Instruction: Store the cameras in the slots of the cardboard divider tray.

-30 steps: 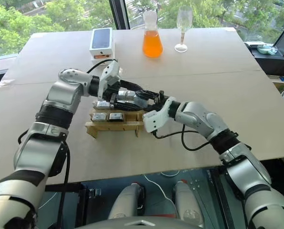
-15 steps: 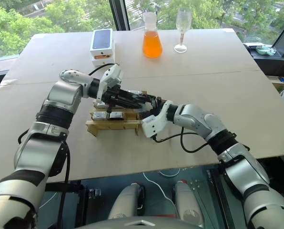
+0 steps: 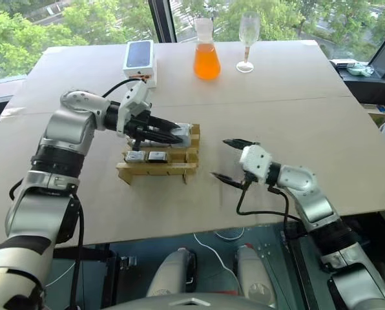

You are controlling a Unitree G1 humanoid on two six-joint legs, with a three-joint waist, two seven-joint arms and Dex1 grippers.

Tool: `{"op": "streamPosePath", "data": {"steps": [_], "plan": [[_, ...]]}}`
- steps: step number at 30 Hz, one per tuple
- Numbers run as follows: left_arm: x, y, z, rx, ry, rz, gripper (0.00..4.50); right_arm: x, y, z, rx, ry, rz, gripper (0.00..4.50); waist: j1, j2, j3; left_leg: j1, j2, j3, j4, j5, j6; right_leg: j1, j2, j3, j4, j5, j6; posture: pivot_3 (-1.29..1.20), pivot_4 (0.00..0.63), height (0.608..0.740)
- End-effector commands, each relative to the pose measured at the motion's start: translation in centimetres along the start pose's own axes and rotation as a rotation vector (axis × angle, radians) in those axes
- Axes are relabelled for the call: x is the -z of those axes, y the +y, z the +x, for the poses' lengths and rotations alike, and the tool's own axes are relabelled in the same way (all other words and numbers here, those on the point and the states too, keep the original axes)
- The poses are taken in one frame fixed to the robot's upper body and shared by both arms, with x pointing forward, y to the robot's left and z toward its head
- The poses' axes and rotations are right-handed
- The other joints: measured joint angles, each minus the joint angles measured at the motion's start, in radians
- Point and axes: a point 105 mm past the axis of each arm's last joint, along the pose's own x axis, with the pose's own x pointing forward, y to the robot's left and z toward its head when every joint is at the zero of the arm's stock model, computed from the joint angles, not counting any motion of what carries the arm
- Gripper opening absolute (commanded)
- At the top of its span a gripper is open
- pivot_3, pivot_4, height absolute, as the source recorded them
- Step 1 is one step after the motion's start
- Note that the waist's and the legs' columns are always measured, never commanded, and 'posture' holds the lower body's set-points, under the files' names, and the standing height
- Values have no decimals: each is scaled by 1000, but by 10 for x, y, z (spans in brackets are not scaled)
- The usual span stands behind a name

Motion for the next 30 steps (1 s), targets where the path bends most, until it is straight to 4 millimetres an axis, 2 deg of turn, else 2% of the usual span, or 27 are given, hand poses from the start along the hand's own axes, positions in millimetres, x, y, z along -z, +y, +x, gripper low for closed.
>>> {"op": "streamPosePath", "data": {"steps": [1,4,8,11,14,18,25,30], "plan": [[7,-7,-9,-10,40,45,810,-12,13,-25,-76,-139,188,4500,1,0,0,2,0,0,0,0,0,2,0,-1,0,0,0,0,150,740],[19,-13,-9,-11,56,74,810,-13,13,-33,-76,-188,278,4500,-4,0,0,3,0,1,1,0,0,3,0,1,0,0,0,0,150,740],[21,-12,-6,-40,-8,66,810,-11,10,-36,-61,-197,266,4500,0,0,0,10,0,2,2,0,0,9,0,2,0,0,2,0,150,740],[30,-8,-2,-75,-8,72,810,-12,11,-36,-75,-209,280,4500,4,0,0,10,0,2,2,0,0,9,0,2,1,-1,2,0,150,740],[30,-4,3,-85,-45,67,810,-13,10,-35,-80,-208,275,4500,4,0,0,9,0,2,2,0,0,9,0,3,0,0,1,0,150,740],[50,-4,1,-59,60,88,810,-17,7,-33,-78,-224,274,4500,3,0,0,9,0,2,1,0,0,8,0,3,0,0,1,0,150,740],[62,1,-1,-54,113,117,810,-18,8,-36,-67,-224,281,4500,0,0,0,9,0,2,1,0,0,8,1,3,0,0,1,0,150,740],[62,0,4,-12,101,94,810,-18,9,-36,-68,-228,291,4500,-2,0,0,9,0,2,1,0,0,8,1,3,1,0,1,0,150,740]]}}
